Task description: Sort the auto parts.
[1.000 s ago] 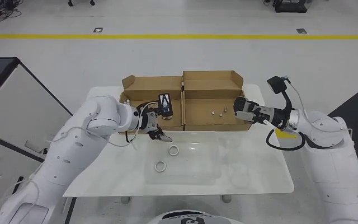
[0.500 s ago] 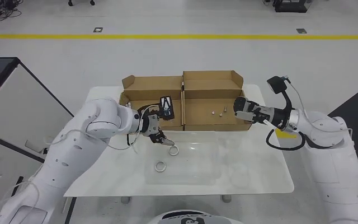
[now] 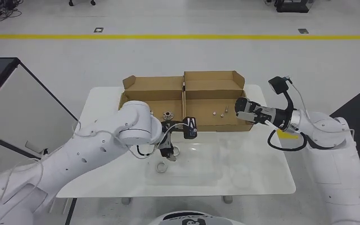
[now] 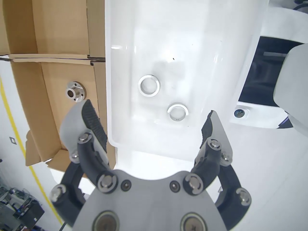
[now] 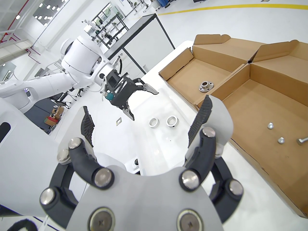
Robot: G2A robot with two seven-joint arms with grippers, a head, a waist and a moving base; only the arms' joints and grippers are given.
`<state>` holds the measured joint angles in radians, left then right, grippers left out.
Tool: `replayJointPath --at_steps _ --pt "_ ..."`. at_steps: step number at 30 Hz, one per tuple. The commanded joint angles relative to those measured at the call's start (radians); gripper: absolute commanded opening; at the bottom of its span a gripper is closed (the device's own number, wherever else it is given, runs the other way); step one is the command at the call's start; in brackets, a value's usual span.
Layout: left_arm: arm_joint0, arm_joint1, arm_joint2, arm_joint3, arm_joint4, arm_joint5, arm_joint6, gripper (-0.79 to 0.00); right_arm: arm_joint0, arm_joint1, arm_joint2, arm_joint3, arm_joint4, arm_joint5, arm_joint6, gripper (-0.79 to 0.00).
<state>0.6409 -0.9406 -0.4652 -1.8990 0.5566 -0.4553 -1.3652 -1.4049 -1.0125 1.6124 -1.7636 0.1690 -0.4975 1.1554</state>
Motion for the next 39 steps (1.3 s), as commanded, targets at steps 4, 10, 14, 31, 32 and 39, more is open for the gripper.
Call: replayJointPath --at_steps 4,10,14,31,32,39 --pt "-0.075 -0.011 0.107 0.038 -0.026 -0.037 0.038 0.000 0.000 0.000 0.000 0.000 0.000 0.000 0.000 0.000" --pt "-0.096 -0.017 0.152 0.066 -0.037 -0.071 0.072 -0.175 0.000 0.000 0.000 0.000 0.000 0.000 0.000 0.000" --pt "-0.098 -0.022 0.181 0.075 -0.020 -0.087 0.087 -0.265 0.000 0.000 0.000 0.000 0.000 0.000 0.000 0.000" --pt "-0.093 -0.081 0.273 0.177 0.100 -0.116 0.126 -0.409 0.000 0.000 0.000 0.000 0.000 0.000 0.000 0.000" --pt "-0.092 -0.087 0.276 0.185 0.115 -0.112 0.128 -0.409 0.000 0.000 0.000 0.000 0.000 0.000 0.000 0.000" --pt "-0.088 -0.130 0.292 0.241 0.195 -0.110 0.161 -0.419 0.000 0.000 0.000 0.000 0.000 0.000 0.000 0.000"
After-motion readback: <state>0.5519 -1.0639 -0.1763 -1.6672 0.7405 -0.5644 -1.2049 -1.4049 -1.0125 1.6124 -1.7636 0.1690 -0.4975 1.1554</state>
